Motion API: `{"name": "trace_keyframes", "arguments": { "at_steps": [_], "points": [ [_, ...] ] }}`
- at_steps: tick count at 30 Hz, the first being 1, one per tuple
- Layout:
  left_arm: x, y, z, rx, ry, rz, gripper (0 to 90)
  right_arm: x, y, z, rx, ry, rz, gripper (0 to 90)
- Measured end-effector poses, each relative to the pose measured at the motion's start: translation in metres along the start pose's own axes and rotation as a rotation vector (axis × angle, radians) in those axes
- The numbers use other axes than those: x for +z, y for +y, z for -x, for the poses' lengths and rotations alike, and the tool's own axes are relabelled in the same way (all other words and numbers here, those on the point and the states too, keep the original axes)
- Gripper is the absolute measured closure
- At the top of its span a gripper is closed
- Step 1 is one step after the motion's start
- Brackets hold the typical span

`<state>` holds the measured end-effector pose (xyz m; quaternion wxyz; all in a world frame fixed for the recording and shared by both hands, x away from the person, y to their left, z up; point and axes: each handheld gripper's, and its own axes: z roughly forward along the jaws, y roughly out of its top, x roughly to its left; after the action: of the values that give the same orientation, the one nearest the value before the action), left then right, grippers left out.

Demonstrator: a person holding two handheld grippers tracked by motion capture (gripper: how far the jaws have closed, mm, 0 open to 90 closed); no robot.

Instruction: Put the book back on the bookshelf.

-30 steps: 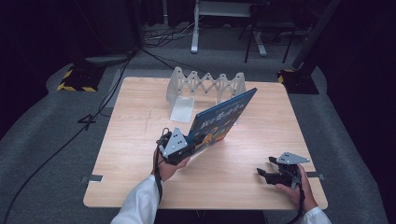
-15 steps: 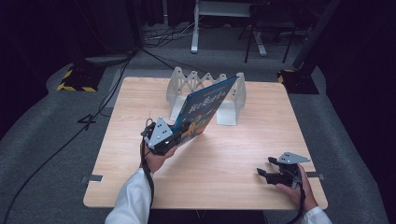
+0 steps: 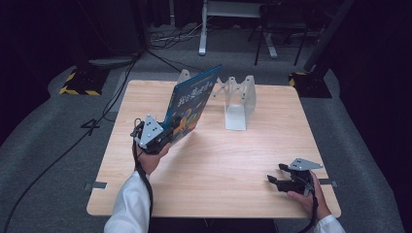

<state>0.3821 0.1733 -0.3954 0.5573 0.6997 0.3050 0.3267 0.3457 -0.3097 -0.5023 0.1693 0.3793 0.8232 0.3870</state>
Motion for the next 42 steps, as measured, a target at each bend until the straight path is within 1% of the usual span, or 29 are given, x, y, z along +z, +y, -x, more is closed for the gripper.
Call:
{"name": "trace_keyframes", "arguments": {
  "at_steps": [1,2,6,8,9,10,11,14,15,16,18,20,23,24,25,26,27,30,31,34,36,39,41,42],
  "points": [
    [0.0,-0.001,-0.002,-0.007,0.007,0.002,82.9,0.0,0.0,0.0,0.001,-0.001,0.0,28.7],
    [0.001,-0.003,-0.003,-0.022,0.018,0.001,82.9,0.0,0.0,0.0,0.0,0.0,0.0,28.7],
    [0.005,-0.009,-0.006,-0.048,0.06,0.01,82.8,0.0,0.0,0.0,0.0,0.0,0.001,28.8],
    [0.01,-0.013,-0.007,-0.081,0.078,0.017,82.8,0.0,0.0,0.0,-0.003,-0.001,-0.002,28.9],
    [0.011,-0.014,-0.008,-0.092,0.077,0.021,82.8,0.0,0.0,-0.001,-0.006,0.0,-0.001,29.0],
    [0.014,-0.017,-0.009,-0.111,0.086,0.03,82.8,0.0,0.0,-0.001,-0.009,0.001,0.0,29.0],
    [0.016,-0.019,-0.009,-0.121,0.092,0.037,82.7,0.0,0.0,-0.001,-0.011,0.0,0.001,29.0],
    [0.021,-0.024,-0.008,-0.144,0.128,0.054,82.6,0.0,0.0,-0.001,-0.013,0.001,-0.001,29.0],
    [0.023,-0.025,-0.007,-0.144,0.139,0.055,82.5,0.0,0.0,-0.001,-0.013,0.001,-0.003,29.0],
    [0.025,-0.026,-0.005,-0.133,0.151,0.043,82.3,0.001,0.0,-0.001,-0.012,0.001,-0.005,29.0],
    [0.029,-0.028,-0.004,-0.138,0.143,0.031,82.3,0.001,0.0,-0.002,-0.015,-0.005,-0.011,29.0],
    [0.034,-0.029,-0.001,-0.107,0.146,0.007,82.4,0.002,0.0,-0.003,-0.021,-0.007,-0.012,29.0],
    [0.042,-0.03,0.004,-0.092,0.137,-0.009,82.4,0.002,0.0,-0.003,-0.028,-0.008,-0.021,29.0],
    [0.045,-0.03,0.005,-0.073,0.137,-0.016,82.4,0.002,0.0,-0.003,-0.029,-0.009,-0.021,29.0],
    [0.049,-0.031,0.006,-0.076,0.135,-0.018,82.4,0.003,0.0,-0.003,-0.03,-0.008,-0.022,29.1],
    [0.049,-0.031,0.006,-0.076,0.135,-0.018,82.3,0.003,0.0,-0.003,-0.032,-0.004,-0.022,29.1],
    [0.055,-0.032,0.004,-0.094,0.138,-0.03,82.1,0.003,0.001,-0.003,-0.032,-0.001,-0.026,29.0],
    [0.063,-0.033,0.001,-0.113,0.153,-0.04,82.3,0.003,0.0,-0.003,-0.029,-0.002,-0.024,29.1],
    [0.065,-0.034,0.0,-0.128,0.16,-0.04,82.3,0.002,0.0,-0.003,-0.032,-0.003,-0.024,29.1],
    [0.07,-0.034,-0.002,-0.153,0.172,-0.039,82.3,0.003,0.0,-0.003,-0.033,0.0,-0.024,29.1],
    [0.073,-0.034,-0.003,-0.158,0.186,-0.041,82.2,0.003,0.001,-0.003,-0.031,0.001,-0.026,29.1],
    [0.078,-0.033,-0.005,-0.171,0.19,-0.048,82.1,0.003,0.001,-0.003,-0.03,0.002,-0.027,29.1],
    [0.081,-0.031,-0.005,-0.165,0.213,-0.057,81.5,0.003,0.001,-0.003,-0.029,0.001,-0.025,29.2],
    [0.081,-0.031,-0.005,-0.165,0.213,-0.057,81.3,0.003,0.001,-0.003,-0.029,0.001,-0.025,29.2]
  ]
}}
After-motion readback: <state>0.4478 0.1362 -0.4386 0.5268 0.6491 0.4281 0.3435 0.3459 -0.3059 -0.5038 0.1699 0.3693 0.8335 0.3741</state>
